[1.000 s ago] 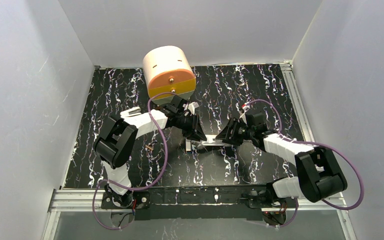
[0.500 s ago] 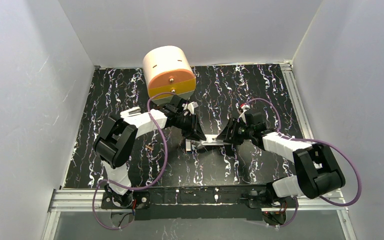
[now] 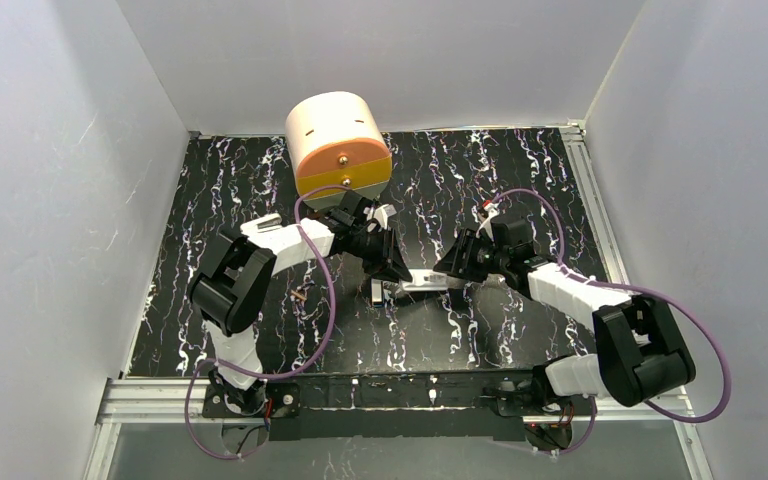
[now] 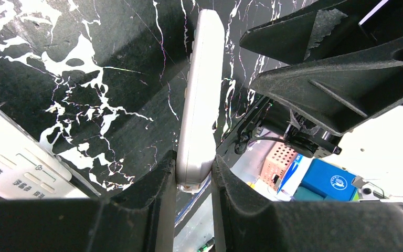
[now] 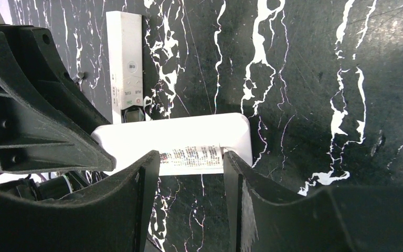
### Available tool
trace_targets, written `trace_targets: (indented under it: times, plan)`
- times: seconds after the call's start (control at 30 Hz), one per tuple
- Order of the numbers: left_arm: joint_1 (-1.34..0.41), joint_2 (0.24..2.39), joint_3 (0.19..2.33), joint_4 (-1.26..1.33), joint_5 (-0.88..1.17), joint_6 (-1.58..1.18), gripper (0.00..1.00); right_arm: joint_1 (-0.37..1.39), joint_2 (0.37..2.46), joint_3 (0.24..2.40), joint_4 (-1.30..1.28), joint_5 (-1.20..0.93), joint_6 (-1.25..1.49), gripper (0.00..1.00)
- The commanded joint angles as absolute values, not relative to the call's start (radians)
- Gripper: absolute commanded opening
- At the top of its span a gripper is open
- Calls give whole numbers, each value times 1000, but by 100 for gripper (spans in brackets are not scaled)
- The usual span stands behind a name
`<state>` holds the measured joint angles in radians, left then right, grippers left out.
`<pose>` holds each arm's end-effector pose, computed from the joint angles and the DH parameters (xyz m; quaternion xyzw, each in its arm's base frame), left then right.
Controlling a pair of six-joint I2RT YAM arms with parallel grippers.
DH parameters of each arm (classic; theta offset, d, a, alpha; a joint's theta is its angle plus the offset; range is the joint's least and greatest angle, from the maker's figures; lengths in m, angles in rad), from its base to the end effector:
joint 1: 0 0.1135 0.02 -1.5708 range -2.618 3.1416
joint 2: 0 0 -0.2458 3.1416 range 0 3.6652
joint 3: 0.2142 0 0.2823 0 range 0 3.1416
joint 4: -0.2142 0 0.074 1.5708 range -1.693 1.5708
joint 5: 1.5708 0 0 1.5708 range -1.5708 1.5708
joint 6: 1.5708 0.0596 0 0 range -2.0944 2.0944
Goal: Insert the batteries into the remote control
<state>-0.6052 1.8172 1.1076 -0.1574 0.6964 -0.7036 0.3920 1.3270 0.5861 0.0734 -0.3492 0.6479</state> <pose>0.3120 -0.2623 0.1264 0.0741 0.8871 -0.4513 0.0621 0.2757 0.1361 0.1296 0.0379 0.8885 0.3492 0.2954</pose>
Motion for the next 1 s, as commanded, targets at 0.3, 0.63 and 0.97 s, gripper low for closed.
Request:
trace_targets:
  times: [0.3,0.63,0.97]
  plan:
    - [-609,1873,1066,-245,624,-658,0,390,1430,604,182,-434,683,54]
    - [-608,1875,1071,-247,621,-664,0,390,1427,585,181,-441,683,55]
    - [-608,1879,1075,-253,620,-657,0,390,1433,593,161,-424,650,57]
